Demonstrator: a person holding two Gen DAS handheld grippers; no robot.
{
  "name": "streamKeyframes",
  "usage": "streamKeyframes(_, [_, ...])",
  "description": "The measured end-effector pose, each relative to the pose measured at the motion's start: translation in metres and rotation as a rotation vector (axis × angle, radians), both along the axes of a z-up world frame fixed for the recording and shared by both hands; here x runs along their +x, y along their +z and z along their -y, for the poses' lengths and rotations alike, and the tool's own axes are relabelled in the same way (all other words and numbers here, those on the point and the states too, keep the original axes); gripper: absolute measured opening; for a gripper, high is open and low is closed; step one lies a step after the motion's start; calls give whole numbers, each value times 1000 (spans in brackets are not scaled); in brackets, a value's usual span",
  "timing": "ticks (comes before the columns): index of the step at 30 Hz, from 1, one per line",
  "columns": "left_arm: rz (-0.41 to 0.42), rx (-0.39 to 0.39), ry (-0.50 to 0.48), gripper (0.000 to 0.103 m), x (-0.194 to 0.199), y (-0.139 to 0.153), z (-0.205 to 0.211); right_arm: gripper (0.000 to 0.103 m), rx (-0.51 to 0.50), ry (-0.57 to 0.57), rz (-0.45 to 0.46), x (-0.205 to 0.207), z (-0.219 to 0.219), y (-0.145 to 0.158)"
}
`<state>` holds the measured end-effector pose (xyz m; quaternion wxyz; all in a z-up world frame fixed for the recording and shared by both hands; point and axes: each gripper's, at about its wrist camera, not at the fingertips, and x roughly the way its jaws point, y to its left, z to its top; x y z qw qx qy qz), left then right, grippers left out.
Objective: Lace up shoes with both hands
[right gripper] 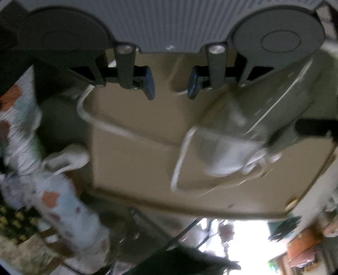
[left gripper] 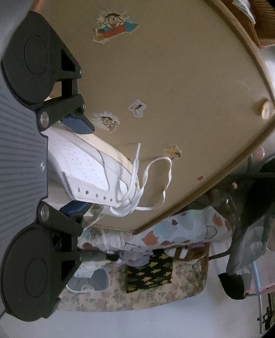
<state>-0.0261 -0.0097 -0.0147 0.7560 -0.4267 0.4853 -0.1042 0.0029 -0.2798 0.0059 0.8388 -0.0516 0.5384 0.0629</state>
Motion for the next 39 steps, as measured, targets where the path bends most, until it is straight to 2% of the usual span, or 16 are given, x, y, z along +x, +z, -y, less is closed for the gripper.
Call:
streamKeyframes(4, [-6, 29, -40, 66, -2, 1, 7, 33, 26, 32, 14, 9, -15, -4])
streamKeyframes(7, [-19, -17, -59, 66, -8, -1, 8, 33, -4, 30, 26, 19, -22, -2])
streamKeyframes(13, [-46, -64, -64, 66, -11, -9, 15, 33, 43, -54, -11, 32, -11, -3])
streamKeyframes(17, [-48, -116, -27, 66, -18, -9, 11, 33, 62, -111, 4, 16, -3, 9])
streamKeyframes(22, [-40, -168, 16, 66, -23, -3, 6, 33, 187, -172, 77, -16, 10, 43])
streamKeyframes(25, [-14, -125, 12, 66, -23, 11, 5, 34, 257, -167, 87, -26, 10, 60])
streamKeyframes(27, [6, -84, 2, 66, -22, 22, 4, 41, 279, -136, 81, -28, 4, 67])
streamKeyframes(30, [40, -11, -12, 66, -18, 38, 4, 47, 294, -92, 67, -27, -9, 67])
streamKeyframes(32, [60, 40, -15, 66, -16, 48, 4, 47, 296, -76, 33, -24, -19, 58])
streamKeyframes(37, [176, 201, 120, 69, -27, 69, -8, 47, 238, -58, -20, -18, -40, 37])
streamKeyframes(39, [202, 230, 142, 70, -27, 73, -11, 47, 215, -58, -26, -16, -46, 33])
